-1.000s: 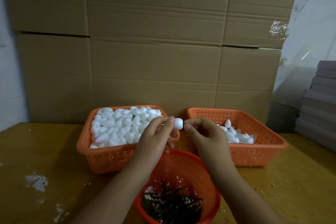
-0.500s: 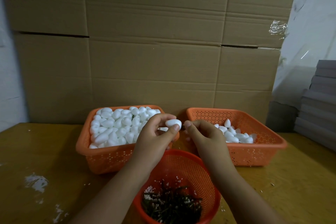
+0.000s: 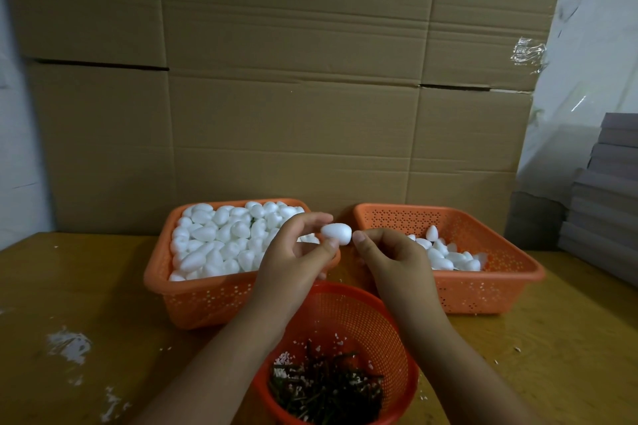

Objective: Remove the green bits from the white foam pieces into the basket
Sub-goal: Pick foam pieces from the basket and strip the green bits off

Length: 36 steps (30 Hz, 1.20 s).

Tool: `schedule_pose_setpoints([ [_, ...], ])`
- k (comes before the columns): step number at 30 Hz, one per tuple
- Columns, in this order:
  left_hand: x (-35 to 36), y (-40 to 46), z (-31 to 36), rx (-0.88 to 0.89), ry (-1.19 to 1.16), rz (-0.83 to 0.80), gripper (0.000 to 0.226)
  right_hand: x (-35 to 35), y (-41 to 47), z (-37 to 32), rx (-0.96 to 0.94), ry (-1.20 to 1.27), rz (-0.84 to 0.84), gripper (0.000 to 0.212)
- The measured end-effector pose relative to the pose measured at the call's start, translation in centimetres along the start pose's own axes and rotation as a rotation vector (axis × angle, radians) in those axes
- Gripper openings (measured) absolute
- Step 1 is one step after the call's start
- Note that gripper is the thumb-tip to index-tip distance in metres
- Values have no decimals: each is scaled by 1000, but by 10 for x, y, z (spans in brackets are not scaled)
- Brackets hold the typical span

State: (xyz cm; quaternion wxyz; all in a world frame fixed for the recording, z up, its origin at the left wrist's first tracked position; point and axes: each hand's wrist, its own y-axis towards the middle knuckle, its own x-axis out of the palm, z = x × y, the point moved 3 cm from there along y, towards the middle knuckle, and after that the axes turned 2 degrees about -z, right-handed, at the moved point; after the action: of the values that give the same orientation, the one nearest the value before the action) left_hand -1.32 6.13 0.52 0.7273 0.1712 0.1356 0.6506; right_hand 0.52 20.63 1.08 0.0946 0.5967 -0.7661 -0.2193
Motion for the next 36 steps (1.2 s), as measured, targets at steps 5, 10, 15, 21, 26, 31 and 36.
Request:
schedule_pose_setpoints([
  [5,0,0,0,-33,-17,23,17,0,-1,-2,-41,-16,6,11],
  [10,1,0,-1,-45,-12,36,13,1,-3,-6,-81,-23,0,9],
  [15,0,0,-1,-33,0,18,10,2,-3,-9,-140,-63,16,10],
  [21,0,1,-2,40,170,-38,13,0,-3,-9,-189,-122,61,10],
  [26,1,0,-2,282,579,-34,18,2,-10,-15,-389,-384,56,13],
  [31,2,-1,-1,355,689,33,20,7,-15,-18,-479,-403,63,12],
  [36,-2,2,-2,165,339,75,19,1,-7,-6,-139,-181,102,17],
])
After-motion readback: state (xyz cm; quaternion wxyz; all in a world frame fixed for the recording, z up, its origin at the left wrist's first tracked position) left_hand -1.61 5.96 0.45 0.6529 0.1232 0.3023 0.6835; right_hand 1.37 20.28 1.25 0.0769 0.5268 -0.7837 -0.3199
